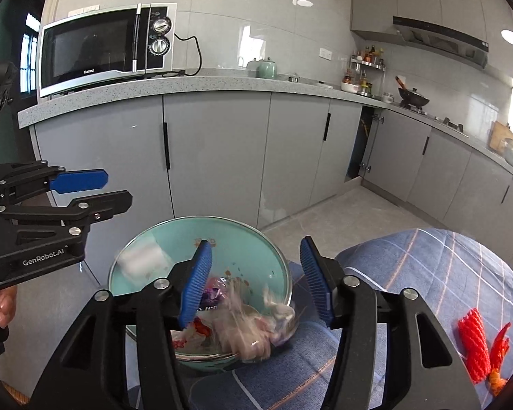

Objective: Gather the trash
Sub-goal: 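Open both tools to drop the sponge and plaid rag into the bin, then move both tools back over the table toward the red net and red bag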

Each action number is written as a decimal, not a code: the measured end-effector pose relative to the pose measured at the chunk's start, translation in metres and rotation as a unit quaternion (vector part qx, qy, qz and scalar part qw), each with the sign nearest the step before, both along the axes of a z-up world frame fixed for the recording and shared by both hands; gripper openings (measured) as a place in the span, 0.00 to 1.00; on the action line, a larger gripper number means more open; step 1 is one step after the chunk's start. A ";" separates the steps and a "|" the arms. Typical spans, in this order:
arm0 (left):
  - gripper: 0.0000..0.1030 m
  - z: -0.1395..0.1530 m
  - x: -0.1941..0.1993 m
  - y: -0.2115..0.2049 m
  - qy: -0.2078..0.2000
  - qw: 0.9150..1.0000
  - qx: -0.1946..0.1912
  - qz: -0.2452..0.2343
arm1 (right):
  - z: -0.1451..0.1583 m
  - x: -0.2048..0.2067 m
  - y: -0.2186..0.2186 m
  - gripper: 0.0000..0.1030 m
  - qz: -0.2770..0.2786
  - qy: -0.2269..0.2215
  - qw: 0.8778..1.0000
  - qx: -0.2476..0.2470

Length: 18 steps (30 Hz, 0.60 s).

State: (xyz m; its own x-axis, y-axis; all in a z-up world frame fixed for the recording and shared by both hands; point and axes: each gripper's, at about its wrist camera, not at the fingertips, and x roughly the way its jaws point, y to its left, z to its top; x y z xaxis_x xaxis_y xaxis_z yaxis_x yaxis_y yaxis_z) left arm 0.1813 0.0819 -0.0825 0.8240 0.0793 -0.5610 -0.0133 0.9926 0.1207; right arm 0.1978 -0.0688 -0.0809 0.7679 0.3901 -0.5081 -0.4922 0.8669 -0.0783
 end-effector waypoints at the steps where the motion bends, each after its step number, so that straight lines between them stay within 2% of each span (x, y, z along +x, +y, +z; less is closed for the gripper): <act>1: 0.48 0.000 0.000 0.000 0.000 1.000 0.000 0.001 | 0.000 0.000 -0.001 0.55 -0.002 0.000 1.000 0.000; 4: 0.50 -0.002 0.000 0.000 0.002 1.000 -0.002 0.001 | -0.001 -0.001 -0.003 0.59 -0.005 0.000 1.000 0.001; 9: 0.54 -0.003 0.000 -0.001 0.004 1.000 -0.001 0.000 | -0.002 -0.004 -0.005 0.59 -0.007 0.000 1.000 0.001; 11: 0.58 -0.002 -0.001 0.000 0.000 1.000 -0.001 0.003 | -0.003 -0.006 -0.008 0.59 -0.010 0.000 1.000 0.000; 18: 0.60 -0.003 -0.001 -0.007 0.005 1.000 0.004 -0.002 | 0.000 -0.010 -0.020 0.61 -0.020 -0.004 1.000 0.003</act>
